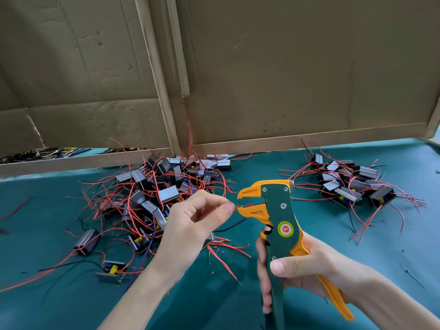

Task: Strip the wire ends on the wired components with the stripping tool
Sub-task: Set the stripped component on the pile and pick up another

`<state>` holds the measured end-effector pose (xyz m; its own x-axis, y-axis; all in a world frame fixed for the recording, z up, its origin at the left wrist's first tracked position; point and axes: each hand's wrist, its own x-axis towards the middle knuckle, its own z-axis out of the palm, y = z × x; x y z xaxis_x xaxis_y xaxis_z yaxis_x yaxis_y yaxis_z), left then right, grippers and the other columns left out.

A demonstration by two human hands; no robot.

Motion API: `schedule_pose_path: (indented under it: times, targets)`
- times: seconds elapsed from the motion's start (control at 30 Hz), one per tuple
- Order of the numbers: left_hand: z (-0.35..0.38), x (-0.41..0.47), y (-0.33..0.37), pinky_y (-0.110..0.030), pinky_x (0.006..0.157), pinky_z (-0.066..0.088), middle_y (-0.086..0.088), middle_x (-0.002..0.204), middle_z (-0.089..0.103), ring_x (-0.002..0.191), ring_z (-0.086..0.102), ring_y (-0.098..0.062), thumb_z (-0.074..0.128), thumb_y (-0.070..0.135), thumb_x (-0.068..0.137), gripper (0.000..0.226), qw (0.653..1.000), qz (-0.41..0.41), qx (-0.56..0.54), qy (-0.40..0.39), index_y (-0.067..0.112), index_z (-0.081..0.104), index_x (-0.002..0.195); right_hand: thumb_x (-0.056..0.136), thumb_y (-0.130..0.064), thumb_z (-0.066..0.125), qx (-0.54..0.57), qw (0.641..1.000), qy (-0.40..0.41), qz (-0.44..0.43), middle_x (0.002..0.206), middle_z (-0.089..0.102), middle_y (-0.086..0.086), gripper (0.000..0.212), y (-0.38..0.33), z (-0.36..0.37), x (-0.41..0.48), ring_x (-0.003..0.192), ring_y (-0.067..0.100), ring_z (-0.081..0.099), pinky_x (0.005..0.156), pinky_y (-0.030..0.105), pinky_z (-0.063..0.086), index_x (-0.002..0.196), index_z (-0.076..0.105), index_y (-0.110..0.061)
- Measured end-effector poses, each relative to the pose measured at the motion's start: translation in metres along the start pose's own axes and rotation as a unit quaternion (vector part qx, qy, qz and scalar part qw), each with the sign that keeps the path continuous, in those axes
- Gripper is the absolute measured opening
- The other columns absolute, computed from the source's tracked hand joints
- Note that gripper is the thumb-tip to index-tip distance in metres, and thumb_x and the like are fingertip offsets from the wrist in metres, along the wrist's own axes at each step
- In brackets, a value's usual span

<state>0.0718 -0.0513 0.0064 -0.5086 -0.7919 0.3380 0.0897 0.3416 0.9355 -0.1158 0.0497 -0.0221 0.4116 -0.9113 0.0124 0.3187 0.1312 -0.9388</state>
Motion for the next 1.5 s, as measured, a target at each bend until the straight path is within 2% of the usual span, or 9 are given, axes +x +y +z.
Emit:
schedule_pose_path:
  times: [0.13,0.27,0.43,0.9,1.07,1.2,1.33,1.4,1.5]
  targets:
    - [-0.001,0.0,0.001,-0.007,0.063,0.039,0.014,0.066,0.061,0.063,0.051,0.001,0.076,0.031,0.074,0.008,1.0,-0.005,-0.001,-0.007,0.024,0.072,0.071,0.083,-0.016,0.074,0.001,1.0,-0.002,0.004,0.083,0.064,0.023,0.03,0.0,0.0,-0.001,0.076,0.035,0.065,0.075,0.045,0.054,0.1,0.052,-0.006]
    - [0.0,-0.001,0.004,-0.006,0.057,0.037,0.013,0.06,0.057,0.056,0.047,0.001,0.07,0.035,0.069,0.012,1.0,-0.016,-0.019,-0.007,0.024,0.072,0.067,0.08,-0.019,0.078,-0.01,1.0,0.002,0.005,0.083,0.064,0.022,0.036,0.0,0.0,-0.001,0.075,0.035,0.065,0.074,0.044,0.054,0.099,0.051,-0.004]
    - [0.0,-0.002,0.006,-0.006,0.047,0.03,0.015,0.049,0.046,0.044,0.036,0.0,0.067,0.04,0.069,0.015,0.999,-0.026,-0.017,-0.012,0.026,0.07,0.064,0.083,-0.017,0.075,-0.011,1.0,-0.003,0.002,0.083,0.063,0.023,0.029,0.0,0.001,-0.001,0.076,0.035,0.064,0.075,0.045,0.054,0.099,0.053,-0.007]
    - [-0.014,0.002,0.005,-0.015,0.044,0.023,0.01,0.049,0.037,0.043,0.025,-0.007,0.07,0.037,0.07,0.015,0.994,-0.047,-0.01,-0.097,0.024,0.067,0.061,0.083,-0.02,0.075,-0.075,0.997,0.013,0.012,0.074,0.062,0.019,0.024,0.002,0.002,-0.001,0.067,0.032,0.063,0.069,0.039,0.053,0.091,0.056,-0.008]
    - [-0.018,0.004,0.002,-0.007,0.046,0.029,0.015,0.051,0.048,0.045,0.036,0.0,0.064,0.033,0.078,0.013,0.99,-0.038,0.0,-0.136,0.028,0.069,0.067,0.074,-0.025,0.083,-0.029,0.997,0.072,0.016,0.059,0.058,0.017,0.034,0.017,0.016,0.006,0.048,0.026,0.058,0.054,0.033,0.053,0.076,0.056,-0.005]
    - [-0.014,0.007,-0.016,-0.007,0.05,0.031,0.011,0.059,0.051,0.047,0.04,0.002,0.052,0.02,0.095,0.02,0.989,-0.031,0.079,-0.121,0.017,0.066,0.081,0.063,-0.033,0.081,-0.008,0.98,0.194,0.029,0.046,0.046,0.013,0.039,0.03,0.026,0.014,0.036,0.023,0.045,0.042,0.027,0.044,0.056,0.051,-0.008]
    - [0.004,0.003,-0.035,-0.016,0.057,0.042,-0.003,0.056,0.053,0.052,0.05,-0.01,0.044,0.014,0.1,0.015,0.996,-0.038,0.059,-0.054,0.006,0.052,0.091,0.062,-0.018,0.083,0.118,0.983,0.14,-0.003,0.062,0.055,0.02,0.028,0.024,0.025,0.015,0.052,0.032,0.058,0.054,0.041,0.053,0.071,0.06,-0.006]
    - [0.011,-0.002,-0.041,-0.022,0.053,0.043,-0.002,0.054,0.05,0.049,0.05,-0.017,0.043,0.012,0.101,0.002,0.998,-0.022,0.052,-0.003,0.015,0.043,0.1,0.056,-0.012,0.088,0.157,0.978,0.136,-0.01,0.074,0.06,0.023,0.033,0.019,0.021,0.015,0.065,0.037,0.064,0.067,0.048,0.056,0.078,0.065,-0.006]
    - [0.014,-0.003,-0.044,-0.025,0.044,0.039,0.001,0.06,0.045,0.044,0.047,-0.021,0.038,0.01,0.102,0.016,0.997,0.003,0.065,0.046,0.025,0.038,0.097,0.052,-0.008,0.087,0.157,0.973,0.167,-0.023,0.093,0.065,0.027,0.036,0.014,0.015,0.015,0.068,0.038,0.065,0.069,0.049,0.056,0.082,0.068,-0.005]
